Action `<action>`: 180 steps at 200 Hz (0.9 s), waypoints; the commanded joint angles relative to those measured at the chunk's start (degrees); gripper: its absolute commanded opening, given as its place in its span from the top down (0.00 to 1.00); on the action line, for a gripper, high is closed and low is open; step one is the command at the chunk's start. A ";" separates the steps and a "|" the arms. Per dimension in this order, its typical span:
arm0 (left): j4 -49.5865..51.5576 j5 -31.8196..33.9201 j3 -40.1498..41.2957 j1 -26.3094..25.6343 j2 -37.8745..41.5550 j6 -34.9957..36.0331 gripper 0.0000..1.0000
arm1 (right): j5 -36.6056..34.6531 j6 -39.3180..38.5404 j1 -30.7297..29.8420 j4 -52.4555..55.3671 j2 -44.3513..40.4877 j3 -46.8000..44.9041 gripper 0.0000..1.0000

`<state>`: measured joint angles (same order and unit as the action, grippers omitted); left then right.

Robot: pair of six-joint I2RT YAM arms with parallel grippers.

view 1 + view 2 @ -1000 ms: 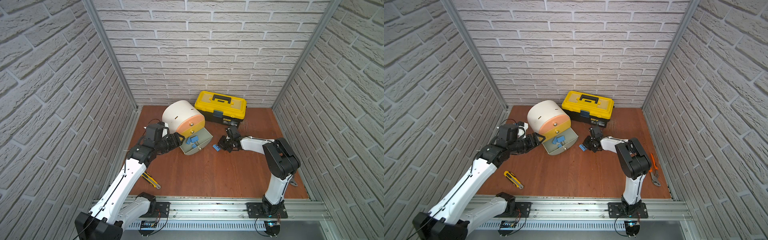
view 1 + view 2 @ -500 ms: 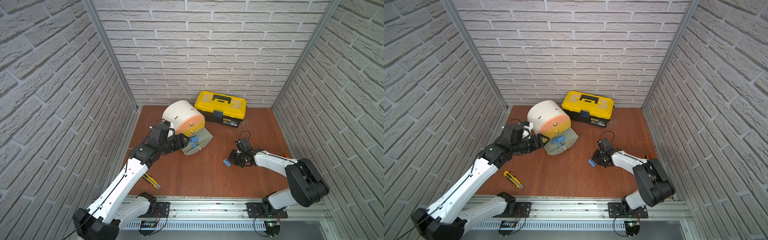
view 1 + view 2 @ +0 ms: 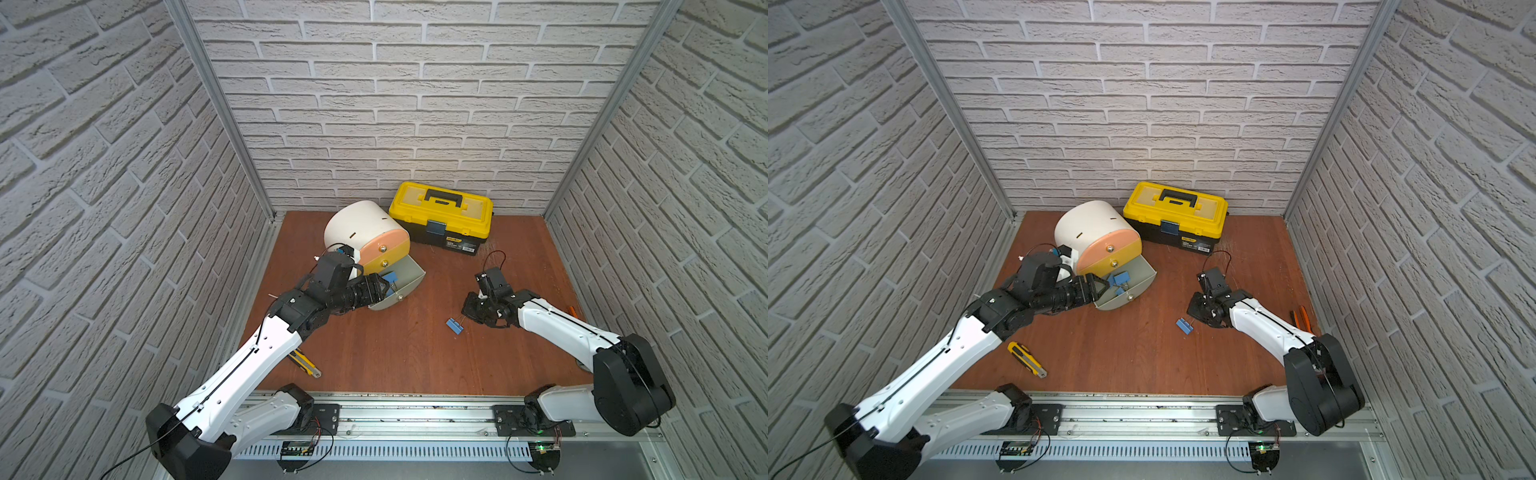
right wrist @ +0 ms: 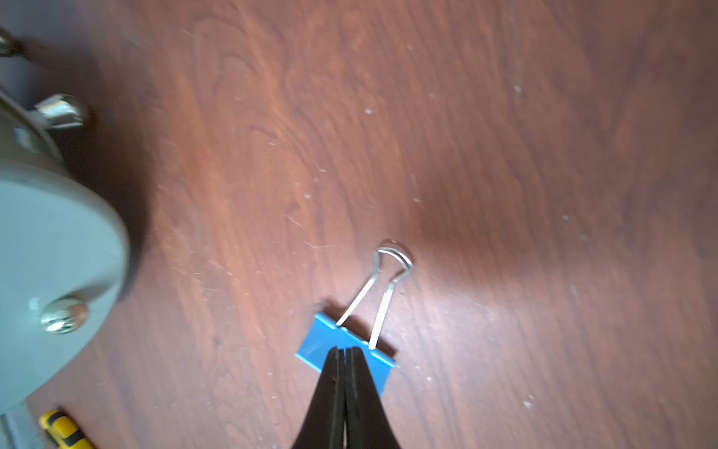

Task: Put the binder clips in the drawer according to color
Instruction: Adjust the binder clip at the center of the board.

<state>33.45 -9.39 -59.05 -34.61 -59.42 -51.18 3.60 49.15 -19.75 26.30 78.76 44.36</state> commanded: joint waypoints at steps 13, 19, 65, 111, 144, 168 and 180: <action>-1.14 2.01 -1.06 -0.46 2.00 -0.16 0.24 | -2.66 -0.48 0.46 2.61 2.05 -0.87 0.98; -1.14 2.18 -0.91 -0.47 2.20 -0.23 0.24 | -2.88 -0.20 0.50 2.45 2.47 -1.03 0.98; -1.30 2.44 -0.11 -0.47 2.49 -0.58 0.24 | -2.72 0.05 0.84 0.38 6.82 -1.37 0.98; -1.93 2.53 0.16 -0.42 1.92 -0.68 0.24 | -1.93 -0.42 0.98 -1.21 10.07 0.26 0.98; -2.56 2.30 0.25 -0.11 1.28 -0.74 0.24 | -1.54 -1.41 0.88 -1.39 12.55 2.65 0.98; -3.12 2.00 0.16 0.26 0.76 -0.77 0.24 | -1.01 -2.18 0.92 -1.44 15.49 5.34 0.98; -3.23 1.85 0.16 0.42 0.58 -0.73 0.24 | -0.55 -2.54 0.90 -1.38 17.00 6.94 0.98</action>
<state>32.80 -7.73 -59.02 -34.65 -58.30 -51.70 2.72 48.10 -19.11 25.28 92.84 49.19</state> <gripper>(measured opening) 0.762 0.023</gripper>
